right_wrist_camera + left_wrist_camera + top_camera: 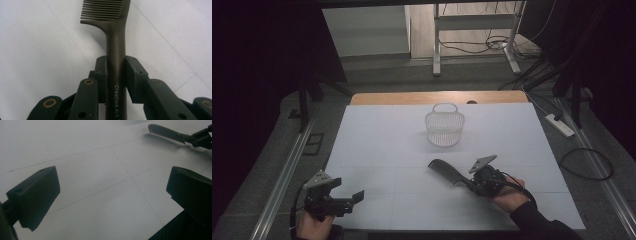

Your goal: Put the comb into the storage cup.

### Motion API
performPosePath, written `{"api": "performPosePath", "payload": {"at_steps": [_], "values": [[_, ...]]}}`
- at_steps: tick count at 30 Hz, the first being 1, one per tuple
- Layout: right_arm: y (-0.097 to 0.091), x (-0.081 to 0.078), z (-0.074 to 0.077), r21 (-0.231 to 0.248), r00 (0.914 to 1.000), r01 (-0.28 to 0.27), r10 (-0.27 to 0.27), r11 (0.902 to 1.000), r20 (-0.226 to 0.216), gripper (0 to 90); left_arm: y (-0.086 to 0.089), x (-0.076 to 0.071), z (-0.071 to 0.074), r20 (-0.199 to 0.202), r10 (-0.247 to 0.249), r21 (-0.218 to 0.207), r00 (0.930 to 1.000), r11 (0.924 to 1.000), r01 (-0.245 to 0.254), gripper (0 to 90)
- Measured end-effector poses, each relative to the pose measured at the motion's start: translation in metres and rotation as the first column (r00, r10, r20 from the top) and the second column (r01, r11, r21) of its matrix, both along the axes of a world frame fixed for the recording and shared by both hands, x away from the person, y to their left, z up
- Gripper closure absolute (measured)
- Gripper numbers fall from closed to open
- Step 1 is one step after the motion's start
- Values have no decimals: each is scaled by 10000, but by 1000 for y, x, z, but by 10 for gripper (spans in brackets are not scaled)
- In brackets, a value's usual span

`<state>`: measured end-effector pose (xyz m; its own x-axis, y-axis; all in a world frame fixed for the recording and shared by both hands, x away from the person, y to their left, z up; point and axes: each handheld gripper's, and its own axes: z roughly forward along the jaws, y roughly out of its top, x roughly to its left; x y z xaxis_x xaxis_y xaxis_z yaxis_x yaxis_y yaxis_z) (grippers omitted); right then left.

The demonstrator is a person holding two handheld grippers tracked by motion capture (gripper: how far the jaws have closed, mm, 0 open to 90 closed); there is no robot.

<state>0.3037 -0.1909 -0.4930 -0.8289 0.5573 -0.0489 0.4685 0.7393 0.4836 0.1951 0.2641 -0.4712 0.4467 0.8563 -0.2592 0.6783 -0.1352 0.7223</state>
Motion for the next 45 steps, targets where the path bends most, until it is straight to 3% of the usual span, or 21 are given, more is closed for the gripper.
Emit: {"api": "performPosePath", "payload": {"at_steps": [7, 10, 14, 17, 21, 31, 45], "values": [[-5, -1, 8, 458, 9992, -251, 237, 9986, 317, 722, -7, 5, 3, 353, -447, -251, 9984, 9986, 456, 0], [-7, -2, 11, 644, 9984, -295, 263, 9975, 500, 722, -12, 9, 5, 734, -743, -321, 9945, 9965, 768, 0], [-9, -2, 14, 775, 9972, -338, 284, 9964, 691, 722, -15, 14, 6, 889, -975, -353, 9913, 9943, 1010, 0], [-10, -4, 17, 957, 9960, -260, 176, 9951, 877, 722, -19, 23, 7, 826, -1094, -697, 9906, 9909, 1153, 0], [-11, -5, 20, 1127, 9935, -321, 194, 9931, 1120, 722, -24, 31, 11, 860, -1174, -804, 9893, 9890, 1244, 0], [-11, -8, 25, 1438, 9885, -450, 232, 9886, 1494, 722, -41, 49, 22, 1137, -1562, -817, 9812, 9827, 1659, 0], [-11, -10, 27, 1564, 9819, -502, 202, 9864, 1882, 722, -67, 71, 29, 978, -2262, -986, 9691, 9668, 2357, 0]]}}
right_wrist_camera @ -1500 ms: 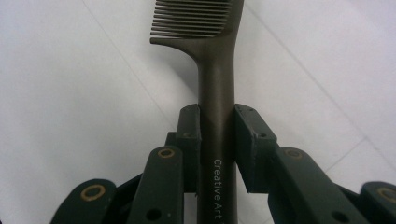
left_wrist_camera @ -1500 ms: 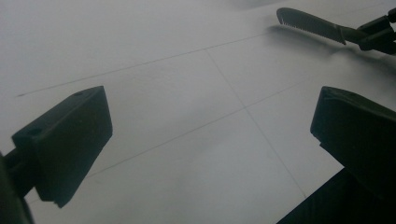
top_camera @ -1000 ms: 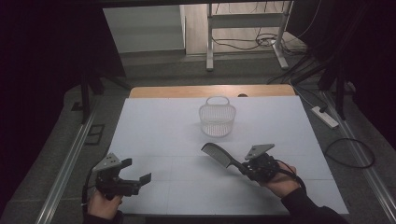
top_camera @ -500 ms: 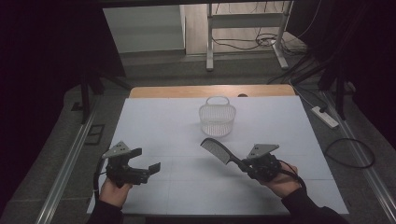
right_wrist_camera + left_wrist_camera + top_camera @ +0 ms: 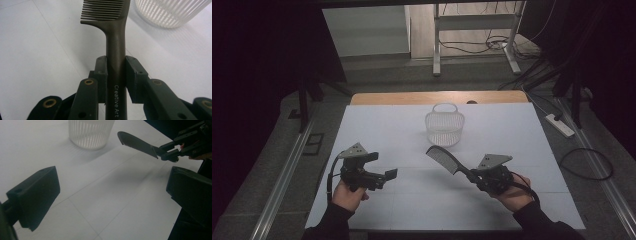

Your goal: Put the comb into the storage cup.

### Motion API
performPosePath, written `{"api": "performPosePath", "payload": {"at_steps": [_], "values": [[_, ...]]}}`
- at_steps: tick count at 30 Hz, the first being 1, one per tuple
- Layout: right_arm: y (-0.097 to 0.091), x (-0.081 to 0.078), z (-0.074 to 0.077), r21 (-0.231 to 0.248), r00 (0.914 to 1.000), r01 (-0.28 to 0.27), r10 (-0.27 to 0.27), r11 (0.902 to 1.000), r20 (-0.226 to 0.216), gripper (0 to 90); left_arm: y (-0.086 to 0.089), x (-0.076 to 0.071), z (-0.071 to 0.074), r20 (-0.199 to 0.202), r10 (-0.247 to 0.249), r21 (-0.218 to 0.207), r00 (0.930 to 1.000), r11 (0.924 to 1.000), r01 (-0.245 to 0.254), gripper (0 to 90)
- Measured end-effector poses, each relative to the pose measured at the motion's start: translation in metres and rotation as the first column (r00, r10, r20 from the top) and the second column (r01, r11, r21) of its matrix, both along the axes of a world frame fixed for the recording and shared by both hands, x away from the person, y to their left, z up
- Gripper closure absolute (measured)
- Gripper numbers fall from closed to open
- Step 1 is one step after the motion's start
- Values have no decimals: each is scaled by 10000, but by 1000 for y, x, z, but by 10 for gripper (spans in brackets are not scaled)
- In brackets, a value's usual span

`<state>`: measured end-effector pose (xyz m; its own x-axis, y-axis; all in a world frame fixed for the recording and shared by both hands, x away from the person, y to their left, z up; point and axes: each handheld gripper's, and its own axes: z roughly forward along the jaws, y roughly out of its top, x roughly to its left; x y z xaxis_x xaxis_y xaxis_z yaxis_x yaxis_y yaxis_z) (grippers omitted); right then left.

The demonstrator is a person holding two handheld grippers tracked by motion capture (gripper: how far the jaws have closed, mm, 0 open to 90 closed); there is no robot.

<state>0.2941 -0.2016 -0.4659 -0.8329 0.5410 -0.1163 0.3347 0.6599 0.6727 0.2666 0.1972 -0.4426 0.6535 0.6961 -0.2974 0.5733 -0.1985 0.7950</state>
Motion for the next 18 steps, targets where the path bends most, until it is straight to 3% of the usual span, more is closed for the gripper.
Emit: {"api": "performPosePath", "payload": {"at_steps": [18], "values": [[5, -5, 4, 215, 9973, -217, 201, 9995, 704, 722, -33, 29, 11, -463, -611, -304, 9971, 9978, 598, 0]]}}
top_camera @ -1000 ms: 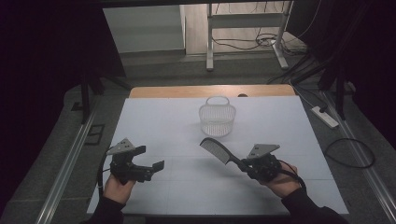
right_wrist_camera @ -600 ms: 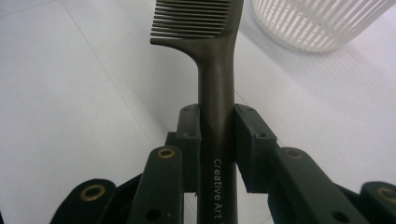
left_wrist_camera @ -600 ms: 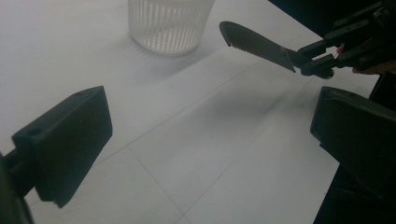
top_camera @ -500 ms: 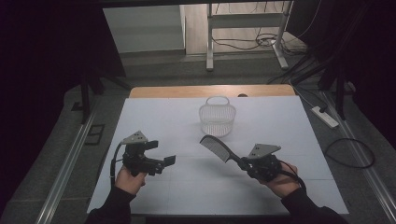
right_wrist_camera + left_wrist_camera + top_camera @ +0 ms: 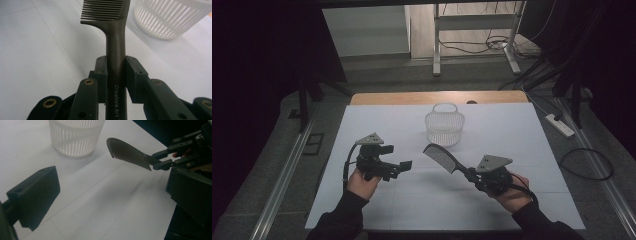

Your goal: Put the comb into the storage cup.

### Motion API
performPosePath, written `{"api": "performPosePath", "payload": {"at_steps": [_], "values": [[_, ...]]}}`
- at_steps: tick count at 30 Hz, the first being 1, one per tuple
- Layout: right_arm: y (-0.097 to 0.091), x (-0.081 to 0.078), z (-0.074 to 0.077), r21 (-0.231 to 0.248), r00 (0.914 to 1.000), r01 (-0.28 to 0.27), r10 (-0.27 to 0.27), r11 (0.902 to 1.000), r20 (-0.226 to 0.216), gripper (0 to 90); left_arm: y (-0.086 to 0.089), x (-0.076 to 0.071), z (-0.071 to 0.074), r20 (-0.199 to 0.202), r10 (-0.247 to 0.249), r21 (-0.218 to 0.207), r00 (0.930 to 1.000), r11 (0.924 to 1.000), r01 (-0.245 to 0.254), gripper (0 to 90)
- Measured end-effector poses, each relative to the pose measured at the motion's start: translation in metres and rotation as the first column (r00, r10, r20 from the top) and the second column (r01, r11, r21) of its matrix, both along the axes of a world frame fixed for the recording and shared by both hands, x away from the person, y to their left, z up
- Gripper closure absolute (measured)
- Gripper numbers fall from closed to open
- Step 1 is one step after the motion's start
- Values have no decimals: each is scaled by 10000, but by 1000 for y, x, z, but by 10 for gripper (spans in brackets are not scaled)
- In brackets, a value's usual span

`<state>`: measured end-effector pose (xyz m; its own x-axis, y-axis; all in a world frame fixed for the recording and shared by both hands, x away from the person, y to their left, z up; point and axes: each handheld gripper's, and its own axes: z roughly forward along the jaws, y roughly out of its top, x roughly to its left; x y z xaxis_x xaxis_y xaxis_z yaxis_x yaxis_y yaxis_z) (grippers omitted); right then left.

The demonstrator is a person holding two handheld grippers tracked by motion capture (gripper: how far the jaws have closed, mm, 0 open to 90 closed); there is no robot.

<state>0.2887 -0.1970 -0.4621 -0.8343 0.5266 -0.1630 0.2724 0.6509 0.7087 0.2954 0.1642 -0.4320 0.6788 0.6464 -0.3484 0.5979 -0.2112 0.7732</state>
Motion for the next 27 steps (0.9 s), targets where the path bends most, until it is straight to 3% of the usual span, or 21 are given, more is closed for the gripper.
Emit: {"api": "performPosePath", "payload": {"at_steps": [10, 27], "values": [[2, -4, 3, 150, 9989, -233, 226, 9996, 418, 722, -9, 17, 3, -417, -330, -535, 9986, 9981, 308, 1], [4, -11, 7, 356, 9926, -723, 684, 9967, 1000, 722, -13, 35, 9, -700, -1013, -1077, 9924, 9898, 934, 0]]}}
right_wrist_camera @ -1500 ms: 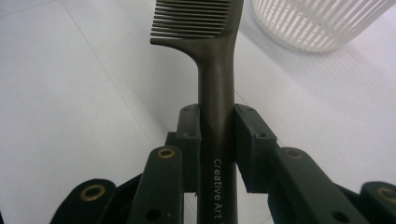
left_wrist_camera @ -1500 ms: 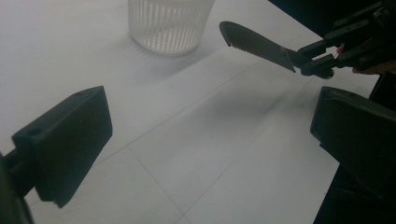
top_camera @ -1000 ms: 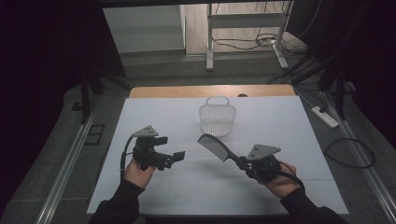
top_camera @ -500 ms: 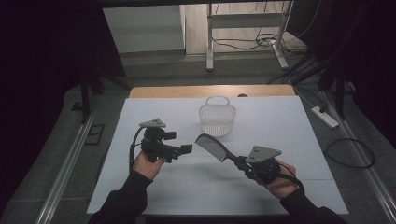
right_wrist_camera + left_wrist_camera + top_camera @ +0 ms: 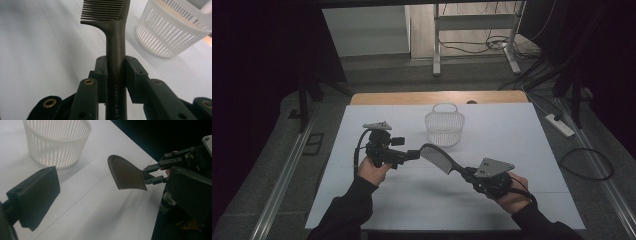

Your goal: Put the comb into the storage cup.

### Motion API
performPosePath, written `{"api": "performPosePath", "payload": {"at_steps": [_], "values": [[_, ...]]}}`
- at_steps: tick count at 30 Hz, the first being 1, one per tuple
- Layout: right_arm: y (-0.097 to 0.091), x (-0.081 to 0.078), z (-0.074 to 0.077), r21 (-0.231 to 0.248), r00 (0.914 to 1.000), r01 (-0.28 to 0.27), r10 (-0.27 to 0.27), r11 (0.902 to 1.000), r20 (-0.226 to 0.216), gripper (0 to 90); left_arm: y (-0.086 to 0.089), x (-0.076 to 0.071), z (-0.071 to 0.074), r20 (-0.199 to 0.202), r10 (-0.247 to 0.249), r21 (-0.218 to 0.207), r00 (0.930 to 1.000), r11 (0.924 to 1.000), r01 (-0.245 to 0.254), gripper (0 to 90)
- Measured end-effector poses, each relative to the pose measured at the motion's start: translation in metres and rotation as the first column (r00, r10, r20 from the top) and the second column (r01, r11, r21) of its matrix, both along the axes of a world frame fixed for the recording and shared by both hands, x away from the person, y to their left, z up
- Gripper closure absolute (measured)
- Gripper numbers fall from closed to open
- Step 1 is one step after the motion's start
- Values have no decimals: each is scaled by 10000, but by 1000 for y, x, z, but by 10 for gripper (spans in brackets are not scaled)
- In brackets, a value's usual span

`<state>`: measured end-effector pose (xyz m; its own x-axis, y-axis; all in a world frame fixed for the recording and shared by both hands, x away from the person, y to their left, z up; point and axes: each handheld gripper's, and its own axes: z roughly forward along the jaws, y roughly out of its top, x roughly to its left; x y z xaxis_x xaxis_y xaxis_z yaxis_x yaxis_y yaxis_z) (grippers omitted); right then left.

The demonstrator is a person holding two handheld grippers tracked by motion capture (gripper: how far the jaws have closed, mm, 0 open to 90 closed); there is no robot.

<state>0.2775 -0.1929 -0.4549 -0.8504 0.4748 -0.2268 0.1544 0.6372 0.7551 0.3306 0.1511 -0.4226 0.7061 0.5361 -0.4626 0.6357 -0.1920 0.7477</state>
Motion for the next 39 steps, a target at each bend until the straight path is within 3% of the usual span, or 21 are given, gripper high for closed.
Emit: {"api": "performPosePath", "payload": {"at_steps": [9, 14, 24, 33, 34, 35, 36, 37, 39], "values": [[2, -4, 2, 125, 9991, -309, 305, 9994, 303, 722, -7, 7, 1, -171, -306, -277, 9994, 9992, 301, 0], [5, -8, 2, 43, 9964, -606, 603, 9982, 588, 722, -11, 6, -6, -422, -563, -450, 9975, 9975, 544, 0], [10, -12, 1, 31, 9941, -907, 904, 9959, 606, 722, -15, 8, -13, -733, -826, -733, 9939, 9943, 772, 0], [13, -15, 0, 10, 9902, -1186, 1182, 9929, 745, 722, -13, 10, -17, -1303, -947, -1084, 9869, 9908, 808, 34], [13, -16, 0, 7, 9901, -1197, 1193, 9928, 745, 722, -12, 10, -17, -1327, -966, -1172, 9864, 9898, 812, 72], [13, -16, 0, -18, 9900, -1185, 1183, 9929, 762, 722, -10, 11, -18, -1489, -899, -1316, 9848, 9888, 704, 223], [13, -16, 0, -18, 9900, -1185, 1183, 9929, 762, 722, -10, 11, -18, -1489, -899, -1316, 9848, 9888, 704, 281], [13, -16, 0, -38, 9900, -1192, 1192, 9929, 753, 722, -8, 11, -18, -1557, -999, -1517, 9827, 9855, 762, 281], [13, -16, 0, -56, 9898, -1187, 1188, 9929, 782, 722, -6, 12, -20, -1844, -1237, -1987, 9750, 9763, 863, 463]]}}
